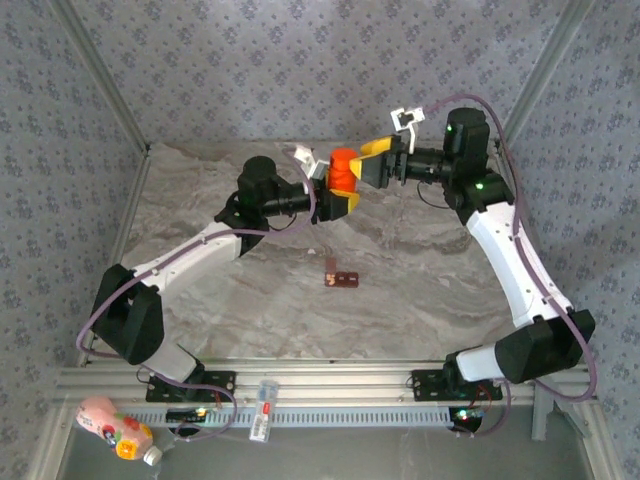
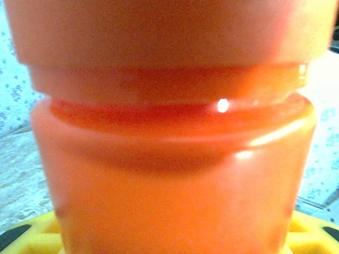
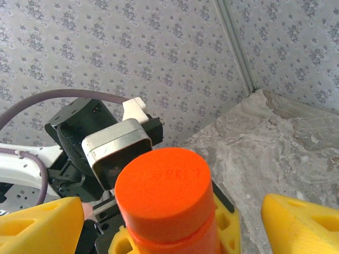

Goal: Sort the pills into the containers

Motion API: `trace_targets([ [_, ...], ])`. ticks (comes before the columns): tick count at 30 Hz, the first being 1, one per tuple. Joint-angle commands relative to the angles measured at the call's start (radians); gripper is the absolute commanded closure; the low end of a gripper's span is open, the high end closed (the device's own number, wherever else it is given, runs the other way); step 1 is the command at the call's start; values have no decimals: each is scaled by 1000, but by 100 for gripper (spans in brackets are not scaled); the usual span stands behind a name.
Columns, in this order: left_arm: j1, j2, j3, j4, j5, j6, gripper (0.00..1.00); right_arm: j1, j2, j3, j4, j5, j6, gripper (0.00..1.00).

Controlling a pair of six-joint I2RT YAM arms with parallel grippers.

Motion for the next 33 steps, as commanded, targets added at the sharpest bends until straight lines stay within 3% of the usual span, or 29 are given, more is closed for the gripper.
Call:
trace_targets([
  [1,5,-27,39,40,77,-16,100,15,3,49,-4,-47,-3,12],
  [14,4,-13,63,27,106,-20,100,47,44,72,-26,-61,-12,24],
  [21,4,-10,69,20,103,-14,100,54,44,69,-38,-68,-18,55],
  [23,4,-9,73,9,94,-9,100,59,42,64,-42,-54,-18,57],
  [33,-34,-19,64,-36,-147,56,100,175,-9,-70,-26,299,-61,60],
])
